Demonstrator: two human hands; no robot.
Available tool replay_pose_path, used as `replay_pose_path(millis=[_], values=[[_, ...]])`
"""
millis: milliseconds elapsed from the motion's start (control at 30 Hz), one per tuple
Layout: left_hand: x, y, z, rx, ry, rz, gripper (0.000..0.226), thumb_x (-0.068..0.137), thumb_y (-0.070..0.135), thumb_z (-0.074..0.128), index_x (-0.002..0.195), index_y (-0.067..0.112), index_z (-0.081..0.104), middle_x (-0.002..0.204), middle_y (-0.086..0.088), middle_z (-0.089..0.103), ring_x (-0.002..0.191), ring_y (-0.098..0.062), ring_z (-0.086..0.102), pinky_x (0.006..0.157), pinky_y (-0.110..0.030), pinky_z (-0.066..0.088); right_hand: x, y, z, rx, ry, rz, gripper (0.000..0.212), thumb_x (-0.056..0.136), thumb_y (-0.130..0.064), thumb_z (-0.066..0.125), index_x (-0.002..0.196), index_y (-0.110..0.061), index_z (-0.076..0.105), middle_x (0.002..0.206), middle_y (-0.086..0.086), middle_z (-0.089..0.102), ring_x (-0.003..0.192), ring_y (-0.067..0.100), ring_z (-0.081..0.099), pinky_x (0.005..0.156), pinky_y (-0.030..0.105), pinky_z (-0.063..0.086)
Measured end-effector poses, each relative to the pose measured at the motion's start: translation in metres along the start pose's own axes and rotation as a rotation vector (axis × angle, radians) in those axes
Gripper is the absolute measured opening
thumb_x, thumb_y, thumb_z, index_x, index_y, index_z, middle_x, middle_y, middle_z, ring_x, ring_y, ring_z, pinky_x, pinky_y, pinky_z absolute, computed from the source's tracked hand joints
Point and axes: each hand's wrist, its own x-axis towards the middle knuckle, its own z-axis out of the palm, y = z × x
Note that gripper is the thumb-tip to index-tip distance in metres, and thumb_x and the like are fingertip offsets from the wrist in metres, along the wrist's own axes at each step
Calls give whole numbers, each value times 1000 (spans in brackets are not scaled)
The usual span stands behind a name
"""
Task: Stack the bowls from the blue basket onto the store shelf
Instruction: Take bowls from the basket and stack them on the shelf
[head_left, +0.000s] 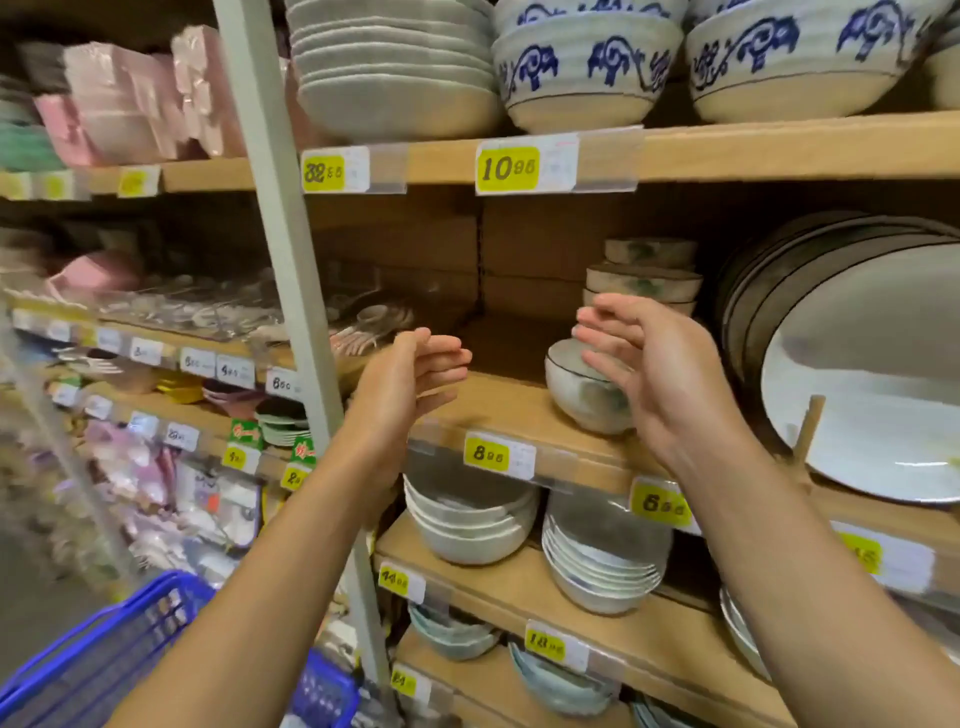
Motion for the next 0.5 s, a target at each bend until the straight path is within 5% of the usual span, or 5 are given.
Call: replay_pose_path(millis=[500], values=[[-130,-109,-239,134,400,-301,20,95,14,49,91,6,67,81,-5,74,74,-19,65,67,-28,45,-149,237,125,-214,-408,628,19,96,-4,47,89,-5,64,83,16,67,64,20,64,58,24,53]])
